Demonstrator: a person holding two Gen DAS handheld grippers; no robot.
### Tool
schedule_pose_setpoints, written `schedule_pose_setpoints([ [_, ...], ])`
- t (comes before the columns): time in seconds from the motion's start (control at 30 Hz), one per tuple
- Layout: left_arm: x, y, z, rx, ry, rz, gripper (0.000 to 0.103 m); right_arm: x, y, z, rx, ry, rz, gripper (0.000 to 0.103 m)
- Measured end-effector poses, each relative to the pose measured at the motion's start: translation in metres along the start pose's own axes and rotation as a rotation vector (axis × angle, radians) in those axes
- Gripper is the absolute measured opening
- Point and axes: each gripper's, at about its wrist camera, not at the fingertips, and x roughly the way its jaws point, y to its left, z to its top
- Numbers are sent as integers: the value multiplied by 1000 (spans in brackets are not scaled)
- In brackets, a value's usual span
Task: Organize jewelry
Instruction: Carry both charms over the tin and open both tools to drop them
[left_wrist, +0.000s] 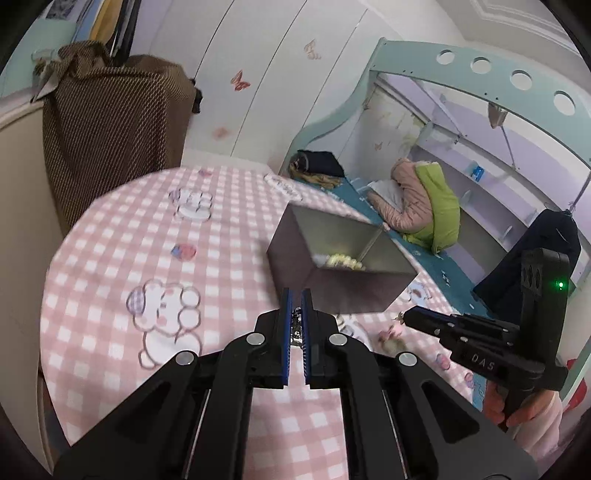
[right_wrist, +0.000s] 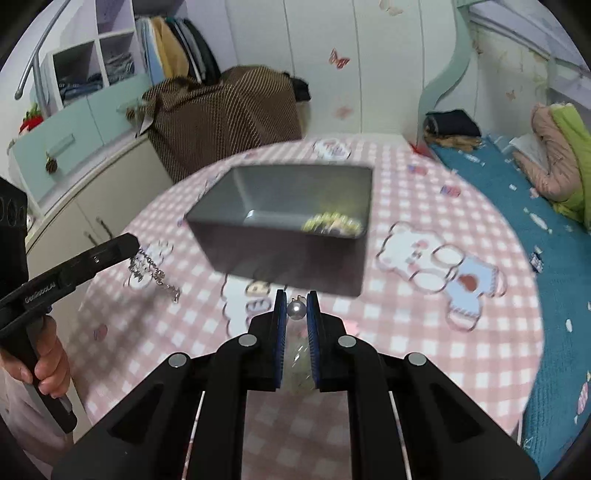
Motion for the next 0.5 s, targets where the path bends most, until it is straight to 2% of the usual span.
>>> schedule_pose_setpoints([
  [0.13,-8,-9,18,10,-47,-55,5,-14,-8,16,11,-62,6,10],
  [0.33,-15,-33,47,68,-116,-81,5,-30,-11,37,-15,-162,10,10],
  [0.5,-10,-47,64,83,-141,-113,5,-32,-15,52,-25,-205,25,10],
])
